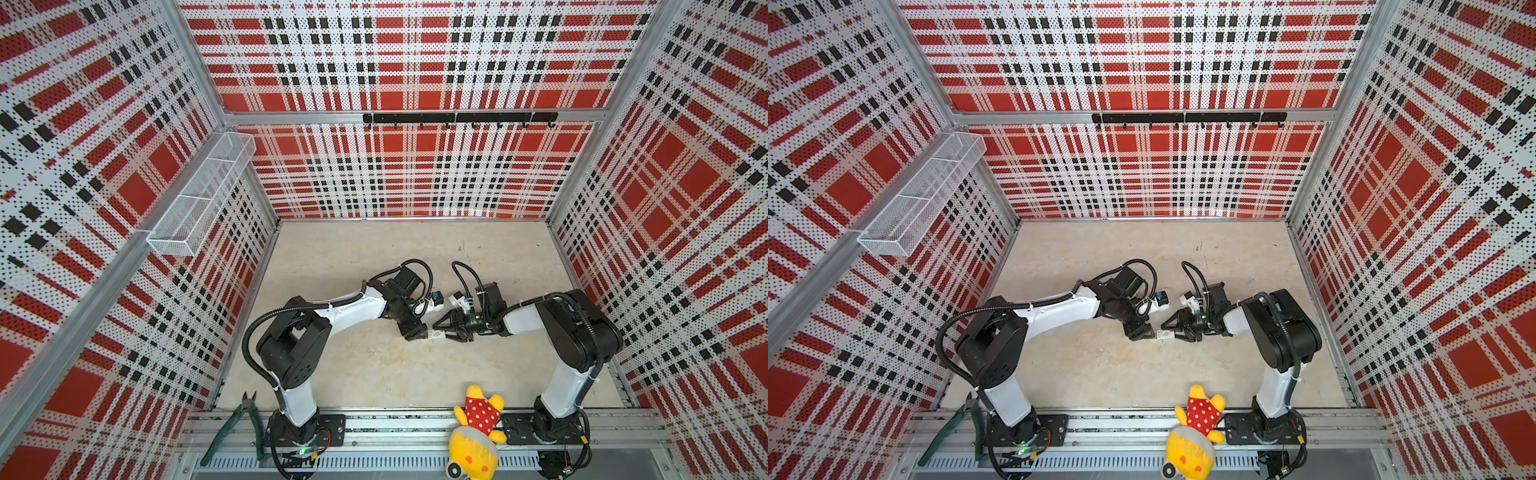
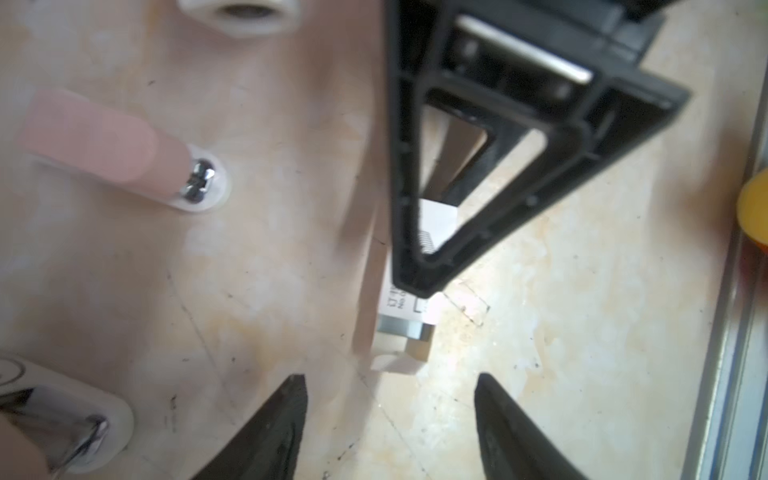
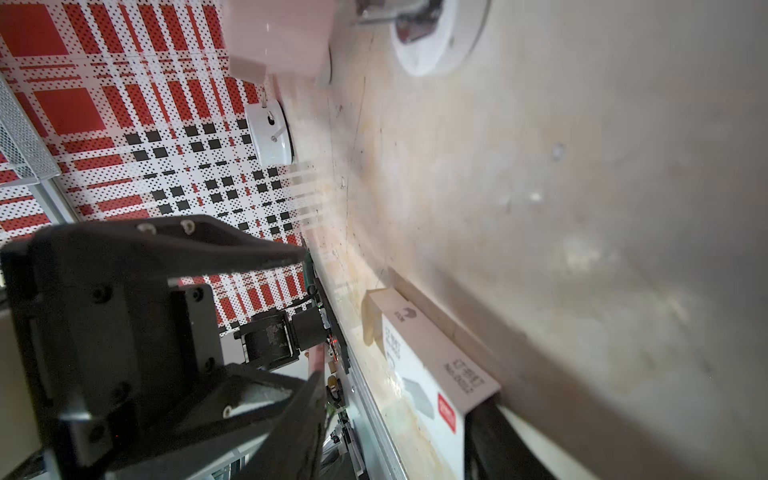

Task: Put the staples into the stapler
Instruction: 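Hold the staple box with both grippers and pull it open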

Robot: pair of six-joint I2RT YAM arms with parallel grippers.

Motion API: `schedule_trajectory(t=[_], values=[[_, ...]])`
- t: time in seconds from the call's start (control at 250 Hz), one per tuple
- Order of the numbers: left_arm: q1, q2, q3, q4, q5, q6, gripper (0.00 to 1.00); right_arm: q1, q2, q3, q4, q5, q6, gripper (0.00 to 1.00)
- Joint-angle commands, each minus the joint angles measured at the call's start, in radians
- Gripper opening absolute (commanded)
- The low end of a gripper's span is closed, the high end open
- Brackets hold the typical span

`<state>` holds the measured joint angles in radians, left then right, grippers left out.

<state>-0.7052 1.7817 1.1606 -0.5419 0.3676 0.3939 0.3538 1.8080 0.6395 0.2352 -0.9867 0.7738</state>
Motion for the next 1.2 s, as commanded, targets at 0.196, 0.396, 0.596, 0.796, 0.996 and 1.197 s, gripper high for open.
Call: schedule_trajectory(t=[0.196, 0.396, 0.596, 0.796, 0.996, 1.197], values=[[0.007, 0.021, 0.028, -0.058, 0.047, -0.319, 0.64, 0.003, -0.036, -0.020, 0.000, 0.074, -0.028, 0.51], [-0.026, 0.049, 0.035, -0.045, 0.002, -0.310, 0.64, 0.002, -0.041, -0.029, 0.001, 0.079, -0.035, 0.50], [-0.033, -0.009, -0.002, 0.021, -0.065, -0.112, 0.76, 0.002, -0.036, -0.037, 0.012, 0.071, -0.042, 0.50], [-0.039, 0.022, 0.025, -0.015, -0.014, 0.036, 0.77, 0.002, -0.029, -0.038, 0.004, 0.071, -0.053, 0.51], [-0.049, 0.101, 0.085, -0.076, 0.013, 0.083, 0.80, 0.003, -0.042, -0.031, -0.033, 0.069, -0.071, 0.51], [-0.087, 0.138, 0.111, -0.108, -0.005, 0.112, 0.77, 0.003, -0.065, -0.016, -0.113, 0.082, -0.116, 0.52]])
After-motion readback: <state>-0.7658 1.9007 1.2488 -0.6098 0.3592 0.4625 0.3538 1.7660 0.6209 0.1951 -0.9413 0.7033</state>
